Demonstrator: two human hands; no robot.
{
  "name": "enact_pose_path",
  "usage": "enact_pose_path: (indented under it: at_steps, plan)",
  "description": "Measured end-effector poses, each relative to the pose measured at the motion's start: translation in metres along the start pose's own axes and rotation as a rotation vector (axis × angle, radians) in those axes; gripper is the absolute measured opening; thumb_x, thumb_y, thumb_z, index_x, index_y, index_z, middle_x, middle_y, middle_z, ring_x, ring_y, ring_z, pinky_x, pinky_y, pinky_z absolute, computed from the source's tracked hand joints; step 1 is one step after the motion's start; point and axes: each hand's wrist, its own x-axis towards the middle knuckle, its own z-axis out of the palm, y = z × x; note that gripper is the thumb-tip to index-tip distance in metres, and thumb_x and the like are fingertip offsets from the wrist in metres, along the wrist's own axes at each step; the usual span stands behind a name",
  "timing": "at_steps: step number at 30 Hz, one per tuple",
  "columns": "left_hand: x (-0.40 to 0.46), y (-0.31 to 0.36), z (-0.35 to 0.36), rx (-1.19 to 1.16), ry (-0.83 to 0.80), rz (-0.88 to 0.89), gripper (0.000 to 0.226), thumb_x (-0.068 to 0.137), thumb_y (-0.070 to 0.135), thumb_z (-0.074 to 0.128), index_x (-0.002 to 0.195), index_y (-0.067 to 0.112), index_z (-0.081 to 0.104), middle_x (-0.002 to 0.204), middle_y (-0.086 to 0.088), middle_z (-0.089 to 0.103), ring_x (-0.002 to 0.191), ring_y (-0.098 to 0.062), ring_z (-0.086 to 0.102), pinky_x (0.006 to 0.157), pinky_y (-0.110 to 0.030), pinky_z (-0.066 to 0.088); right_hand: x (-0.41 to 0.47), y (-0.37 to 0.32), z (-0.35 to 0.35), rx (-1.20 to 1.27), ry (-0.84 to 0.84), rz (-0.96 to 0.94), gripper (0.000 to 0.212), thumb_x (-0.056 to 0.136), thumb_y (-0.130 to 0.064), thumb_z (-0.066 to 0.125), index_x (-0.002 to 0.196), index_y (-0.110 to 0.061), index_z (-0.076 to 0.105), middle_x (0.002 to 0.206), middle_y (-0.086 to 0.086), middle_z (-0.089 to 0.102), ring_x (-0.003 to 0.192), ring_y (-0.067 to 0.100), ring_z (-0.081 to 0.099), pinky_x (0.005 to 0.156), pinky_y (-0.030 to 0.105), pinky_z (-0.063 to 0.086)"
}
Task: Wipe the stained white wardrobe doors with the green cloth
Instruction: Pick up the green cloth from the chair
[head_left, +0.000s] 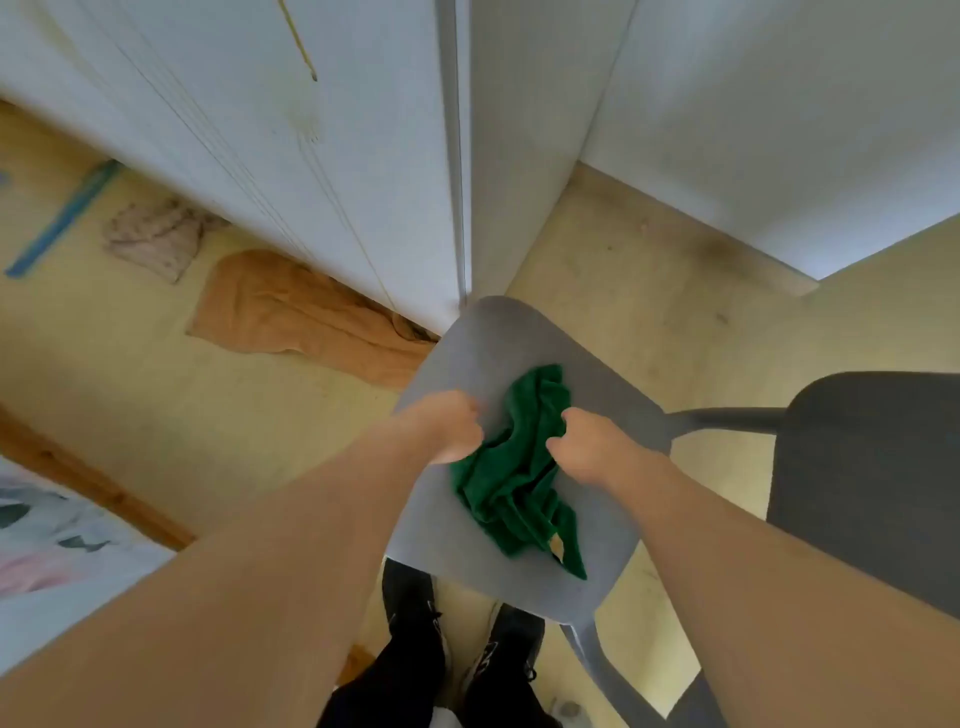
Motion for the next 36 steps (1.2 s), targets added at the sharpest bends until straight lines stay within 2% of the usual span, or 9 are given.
enact_pose_path:
  at_steps: [5, 8, 12, 19, 25, 29, 31, 33, 36]
  plan:
    - [0.032, -0.008, 0.031, -0.024, -0.051, 0.002, 0.036, 0.098, 0.02, 0.052, 0.132, 0.011, 0.058, 0.128, -0.008, 0.06, 0.116, -0.029, 0.057, 0.097, -0.038, 0.05, 0.025, 0.008, 0.025, 0.252, 0.119, 0.058, 0.021, 0.094, -0.015, 0.054, 0.075, -0.012, 0.046, 0.075, 0.004, 0.053, 0.067, 0.019, 0.05, 0.053, 0.029, 0.035]
    - [0.04, -0.014, 0.034, -0.04, -0.032, -0.006, 0.022, 0.095, 0.016, 0.053, 0.116, 0.011, 0.059, 0.111, -0.005, 0.06, 0.101, -0.026, 0.058, 0.079, -0.035, 0.049, 0.03, 0.007, 0.029, 0.39, 0.174, 0.075, 0.021, 0.087, -0.009, 0.055, 0.072, -0.015, 0.042, 0.071, 0.002, 0.049, 0.061, 0.016, 0.046, 0.049, 0.028, 0.032]
    - [0.024, -0.021, 0.023, -0.261, -0.029, -0.075, 0.018, 0.088, 0.016, 0.054, 0.104, 0.008, 0.06, 0.102, -0.007, 0.06, 0.095, -0.027, 0.056, 0.078, -0.034, 0.045, 0.006, -0.006, 0.011, 0.631, 0.189, 0.055, 0.028, 0.083, -0.004, 0.048, 0.064, -0.016, 0.033, 0.06, -0.002, 0.038, 0.056, 0.016, 0.034, 0.051, 0.027, 0.024]
    - [-0.073, 0.009, -0.031, -0.631, 0.148, -0.047, 0.023, 0.079, 0.011, 0.051, 0.071, 0.015, 0.03, 0.07, -0.006, 0.028, 0.066, -0.019, 0.025, 0.063, -0.035, 0.02, -0.108, -0.062, -0.074, 0.797, 0.19, -0.101, 0.011, 0.082, 0.007, 0.038, 0.077, -0.002, 0.039, 0.073, 0.005, 0.042, 0.067, 0.02, 0.039, 0.06, 0.028, 0.029]
    - [-0.222, 0.051, -0.108, -0.901, 0.301, 0.064, 0.016, 0.078, 0.012, 0.052, 0.079, 0.014, 0.037, 0.082, -0.01, 0.035, 0.077, -0.023, 0.031, 0.067, -0.037, 0.026, -0.247, -0.107, -0.152, 0.847, 0.185, -0.319, 0.025, 0.087, 0.003, 0.044, 0.107, -0.001, 0.056, 0.095, 0.01, 0.056, 0.081, 0.022, 0.057, 0.065, 0.028, 0.052]
    - [-0.31, 0.064, -0.156, -1.161, 0.353, 0.18, 0.049, 0.045, 0.037, 0.06, 0.088, 0.013, 0.059, 0.086, -0.011, 0.054, 0.081, -0.025, 0.046, 0.078, -0.041, 0.039, -0.316, -0.134, -0.192, 0.883, 0.294, -0.339, 0.017, 0.093, -0.012, 0.055, 0.109, -0.012, 0.058, 0.108, 0.009, 0.065, 0.09, 0.019, 0.064, 0.078, 0.033, 0.056]
    - [-0.368, 0.072, -0.189, -1.256, 0.445, 0.264, 0.056, 0.051, 0.036, 0.061, 0.099, 0.009, 0.066, 0.092, -0.013, 0.06, 0.086, -0.027, 0.052, 0.082, -0.041, 0.041, -0.354, -0.155, -0.216, 0.87, 0.319, -0.397, 0.018, 0.092, -0.01, 0.057, 0.11, -0.01, 0.061, 0.114, 0.014, 0.067, 0.098, 0.025, 0.067, 0.088, 0.04, 0.057]
    - [-0.427, 0.078, -0.224, -1.356, 0.531, 0.34, 0.034, 0.074, 0.025, 0.055, 0.099, 0.005, 0.066, 0.093, -0.014, 0.064, 0.087, -0.029, 0.057, 0.087, -0.042, 0.047, -0.392, -0.178, -0.237, 0.856, 0.322, -0.471, 0.031, 0.092, -0.004, 0.057, 0.123, -0.009, 0.059, 0.122, 0.015, 0.065, 0.101, 0.025, 0.067, 0.086, 0.036, 0.057]
    - [-0.484, 0.079, -0.281, -1.413, 0.64, 0.417, 0.027, 0.088, 0.021, 0.054, 0.106, 0.005, 0.067, 0.1, -0.014, 0.071, 0.092, -0.03, 0.065, 0.098, -0.046, 0.052, -0.434, -0.212, -0.263, 0.849, 0.269, -0.504, 0.071, 0.09, -0.003, 0.064, 0.151, -0.016, 0.03, 0.13, 0.013, 0.058, 0.108, 0.024, 0.063, 0.078, 0.029, 0.056]
